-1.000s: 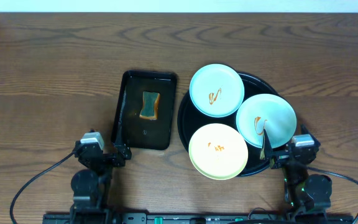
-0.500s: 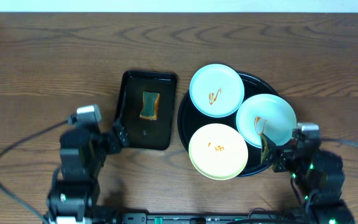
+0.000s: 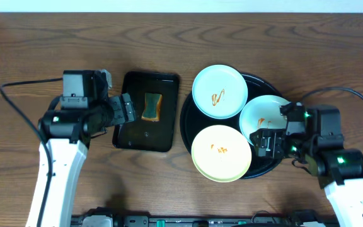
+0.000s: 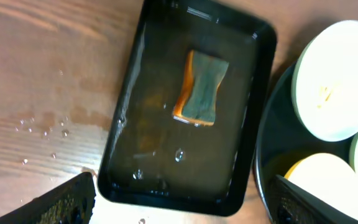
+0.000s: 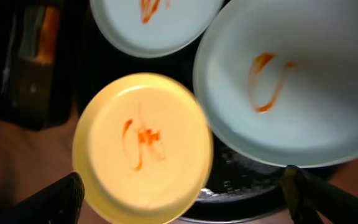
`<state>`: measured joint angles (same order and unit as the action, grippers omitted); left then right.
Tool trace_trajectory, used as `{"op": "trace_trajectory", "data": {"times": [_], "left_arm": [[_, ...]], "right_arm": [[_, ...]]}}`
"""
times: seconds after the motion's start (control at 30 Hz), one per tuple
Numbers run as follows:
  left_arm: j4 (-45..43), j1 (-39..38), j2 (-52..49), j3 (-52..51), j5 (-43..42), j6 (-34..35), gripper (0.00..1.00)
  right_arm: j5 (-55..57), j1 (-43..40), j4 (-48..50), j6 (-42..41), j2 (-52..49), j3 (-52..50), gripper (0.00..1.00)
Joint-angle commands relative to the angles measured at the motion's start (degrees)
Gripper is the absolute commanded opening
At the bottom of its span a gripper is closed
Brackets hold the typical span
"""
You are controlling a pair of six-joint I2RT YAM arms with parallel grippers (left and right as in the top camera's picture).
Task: Clean dirty plates on tray and stack at the side
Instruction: 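Reach left gripper to the sponge and right gripper to the yellow plate rim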
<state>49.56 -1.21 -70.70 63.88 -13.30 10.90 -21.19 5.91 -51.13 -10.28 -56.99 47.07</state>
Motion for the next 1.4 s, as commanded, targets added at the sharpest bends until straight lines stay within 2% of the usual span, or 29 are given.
{"op": "trace_trajectory", "data": {"times": [0.0, 0.03, 0.2, 0.37, 0.5, 0.67, 0.9, 1.13, 1.23, 1.37], "left_arm": [[-1.5, 0.3, -1.6, 1.1, -0.7, 0.0, 0.88], [-2.7, 0.3, -1.9, 1.1, -0.7, 0.8, 0.88], [-11.0, -0.9, -4.7, 0.8, -0.9, 3.1, 0.88], [-14.4, -4.7, -10.2, 0.8, -0.2, 0.2, 0.88], [-14.6, -7.7, -15.7, 0.8, 4.8, 0.0, 0.88], [-16.3, -10.4, -22.0, 0.8, 5.2, -0.8, 0.88], [-20.3, -12.9, -28.3, 0.8, 5.2, -1.2, 0.87], [-23.2, -13.1, -32.6, 0.8, 7.9, -1.4, 0.84], [-24.0, -13.1, -33.2, 0.8, 9.7, -1.4, 0.81], [-24.4, -13.1, -33.5, 0.8, 9.9, -1.4, 0.69]], "right_arm": [[-8.9, 0.5, 0.1, -0.6, -2.8, 1.0, 0.90], [-9.0, 0.5, 0.0, -0.6, -3.8, 0.9, 0.79], [-7.3, 0.6, -1.6, -0.5, -8.5, 0.4, 0.64], [-4.6, 0.7, -2.5, -3.2, -12.6, -0.9, 0.64], [-4.0, 1.6, -2.4, -3.7, -15.5, -1.5, 0.59], [2.0, 3.4, -2.3, -6.5, -19.3, -1.6, 0.57], [2.7, 4.0, -1.4, -7.1, -23.9, -1.6, 0.55], [2.3, 5.0, 0.0, -7.1, -26.3, -1.6, 0.47], [2.3, 5.6, 0.4, -8.0, -26.3, -1.6, 0.45], [2.3, 6.2, 0.6, -8.2, -26.3, -1.6, 0.44]]}}
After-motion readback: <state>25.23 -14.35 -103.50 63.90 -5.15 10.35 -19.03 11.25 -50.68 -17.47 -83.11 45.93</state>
